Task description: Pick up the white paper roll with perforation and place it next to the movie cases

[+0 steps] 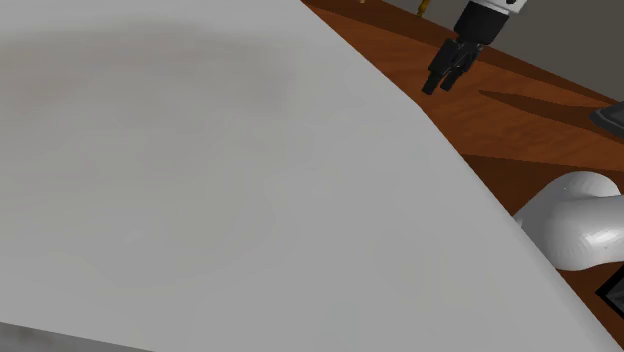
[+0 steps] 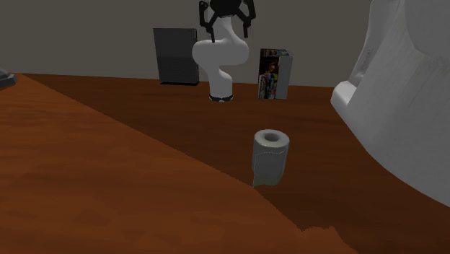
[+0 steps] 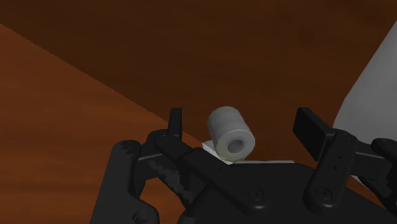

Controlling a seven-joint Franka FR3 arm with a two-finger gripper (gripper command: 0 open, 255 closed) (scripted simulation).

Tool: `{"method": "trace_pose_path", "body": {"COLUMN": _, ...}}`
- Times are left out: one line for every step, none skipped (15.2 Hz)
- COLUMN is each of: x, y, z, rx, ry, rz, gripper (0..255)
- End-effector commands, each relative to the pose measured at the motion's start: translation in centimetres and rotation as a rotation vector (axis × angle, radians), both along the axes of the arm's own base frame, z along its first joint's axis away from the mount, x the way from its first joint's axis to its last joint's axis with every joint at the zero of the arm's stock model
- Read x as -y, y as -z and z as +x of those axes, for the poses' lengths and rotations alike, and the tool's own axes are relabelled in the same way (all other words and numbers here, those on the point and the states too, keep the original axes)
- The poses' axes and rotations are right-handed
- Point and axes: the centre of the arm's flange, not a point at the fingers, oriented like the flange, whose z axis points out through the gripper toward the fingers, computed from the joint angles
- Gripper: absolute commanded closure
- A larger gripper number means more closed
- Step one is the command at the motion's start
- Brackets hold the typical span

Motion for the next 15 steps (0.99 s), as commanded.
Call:
{"method": "trace_pose_path", "body": {"x": 0.0, "y": 0.0, "z": 0.0, "rx": 0.000, "ry": 0.000, "rz": 0.000, "gripper": 0}}
{"method": "trace_pose_path", "body": {"x": -0.5, "y": 0.7, "z": 1.0, "rx": -0.002, "ry": 0.000, "rz": -0.005, "gripper": 0}}
{"method": "trace_pose_path", "body": {"x": -1.0, "y": 1.5, "z": 2.1, "rx": -0.004, "ry": -0.001, "rz": -0.010, "gripper": 0}}
{"method": "trace_pose_path", "body": {"x": -1.5, "y": 2.2, "z": 3.1, "rx": -0.006, "ry": -0.001, "rz": -0.016, "gripper": 0}}
{"method": "trace_pose_path", "body": {"x": -2.0, "y": 3.0, "z": 4.1, "rx": -0.008, "ry": -0.002, "rz": -0.021, "gripper": 0}}
{"method": "trace_pose_path", "body": {"x": -2.5, "y": 3.7, "z": 5.1, "rx": -0.010, "ry": -0.002, "rz": -0.026, "gripper": 0}}
{"method": "trace_pose_path", "body": {"x": -3.0, "y": 4.5, "z": 6.2, "rx": -0.012, "ry": -0.003, "rz": -0.031, "gripper": 0}}
{"method": "trace_pose_path", "body": {"x": -3.5, "y": 5.2, "z": 7.2, "rx": -0.014, "ry": -0.003, "rz": -0.036, "gripper": 0}}
{"method": "trace_pose_path", "body": {"x": -4.0, "y": 6.0, "z": 8.2, "rx": -0.017, "ry": -0.004, "rz": -0.041, "gripper": 0}}
{"method": "trace_pose_path", "body": {"x": -4.5, "y": 6.8, "z": 9.2, "rx": -0.019, "ry": -0.004, "rz": -0.047, "gripper": 0}}
{"method": "trace_pose_path", "body": {"x": -4.9, "y": 7.6, "z": 10.2, "rx": -0.021, "ry": -0.005, "rz": -0.052, "gripper": 0}}
{"method": "trace_pose_path", "body": {"x": -5.4, "y": 8.3, "z": 11.3, "rx": -0.023, "ry": -0.005, "rz": -0.057, "gripper": 0}}
{"method": "trace_pose_path", "body": {"x": -5.9, "y": 9.1, "z": 12.3, "rx": -0.025, "ry": -0.005, "rz": -0.062, "gripper": 0}}
{"method": "trace_pose_path", "body": {"x": -6.4, "y": 9.9, "z": 13.3, "rx": -0.027, "ry": -0.006, "rz": -0.067, "gripper": 0}}
{"method": "trace_pose_path", "body": {"x": -6.8, "y": 10.7, "z": 14.3, "rx": -0.029, "ry": -0.006, "rz": -0.073, "gripper": 0}}
